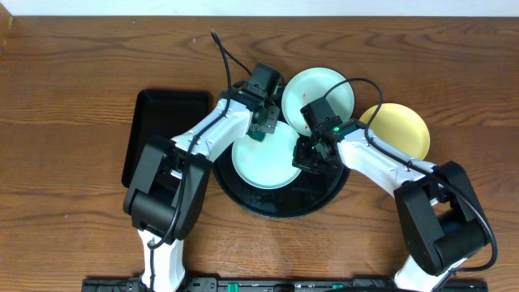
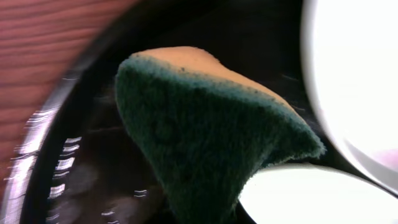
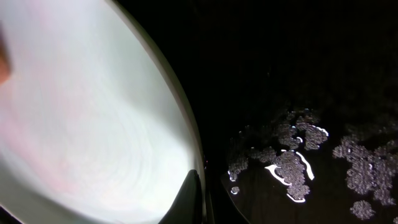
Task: Clean dirty plates on tray and stack at the side
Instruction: 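Move the left gripper with the sponge away to the tray's left edge, then lift the pale-green plate with the right gripper and carry it right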
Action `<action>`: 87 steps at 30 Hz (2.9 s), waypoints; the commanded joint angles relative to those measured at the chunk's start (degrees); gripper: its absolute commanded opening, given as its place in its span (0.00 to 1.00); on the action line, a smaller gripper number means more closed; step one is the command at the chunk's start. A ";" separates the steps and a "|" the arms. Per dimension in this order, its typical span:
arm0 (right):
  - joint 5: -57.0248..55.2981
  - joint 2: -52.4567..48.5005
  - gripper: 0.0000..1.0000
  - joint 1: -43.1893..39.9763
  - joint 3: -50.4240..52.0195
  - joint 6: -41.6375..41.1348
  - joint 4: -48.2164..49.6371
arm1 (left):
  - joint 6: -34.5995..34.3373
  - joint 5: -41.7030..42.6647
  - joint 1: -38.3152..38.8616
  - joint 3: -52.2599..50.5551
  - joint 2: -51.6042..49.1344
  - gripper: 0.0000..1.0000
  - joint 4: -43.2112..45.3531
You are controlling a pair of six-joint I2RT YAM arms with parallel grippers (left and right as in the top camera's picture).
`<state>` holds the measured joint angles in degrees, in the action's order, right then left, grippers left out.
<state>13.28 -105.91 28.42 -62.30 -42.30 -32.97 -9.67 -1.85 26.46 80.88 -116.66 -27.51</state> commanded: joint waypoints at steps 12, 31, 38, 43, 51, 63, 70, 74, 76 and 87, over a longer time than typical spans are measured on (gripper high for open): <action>0.76 -0.90 0.01 0.00 -0.22 2.29 0.66 | -6.03 5.18 -10.54 3.85 14.73 0.08 -16.46; 2.89 -3.67 0.01 -0.66 -1.31 2.36 0.63 | -5.44 5.75 -11.28 3.72 15.78 0.08 -21.51; 7.61 -3.21 0.01 -0.68 -1.92 7.58 0.70 | -5.44 5.73 -11.28 3.72 15.78 0.08 -21.55; 4.00 1.62 0.01 0.81 -3.56 11.58 -2.16 | -5.44 5.73 -11.28 3.72 15.78 0.08 -21.55; -20.22 12.87 0.01 4.70 -7.41 12.61 -11.21 | -5.46 5.75 -11.28 3.72 15.78 0.08 -21.53; -54.95 18.69 0.01 13.99 -7.78 12.59 -13.38 | -5.46 5.75 -11.28 3.72 15.78 0.08 -21.53; -71.89 18.69 0.01 20.68 -7.78 12.87 -13.55 | -5.46 5.75 -11.28 3.69 15.78 0.08 -21.53; -79.12 18.69 0.01 23.91 -7.78 14.16 -13.53 | -5.46 5.75 -11.28 3.69 15.78 0.08 -21.51; -83.65 18.69 0.01 25.66 -7.78 14.16 -13.55 | -5.46 5.75 -11.28 3.69 15.78 0.08 -21.53; -96.91 18.69 0.01 28.63 -7.78 14.16 -13.57 | -5.46 5.75 -11.28 3.67 15.78 0.08 -21.53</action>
<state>-75.75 -88.20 56.23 -69.30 -28.05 -46.54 -15.20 3.95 15.46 83.99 -100.82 -49.01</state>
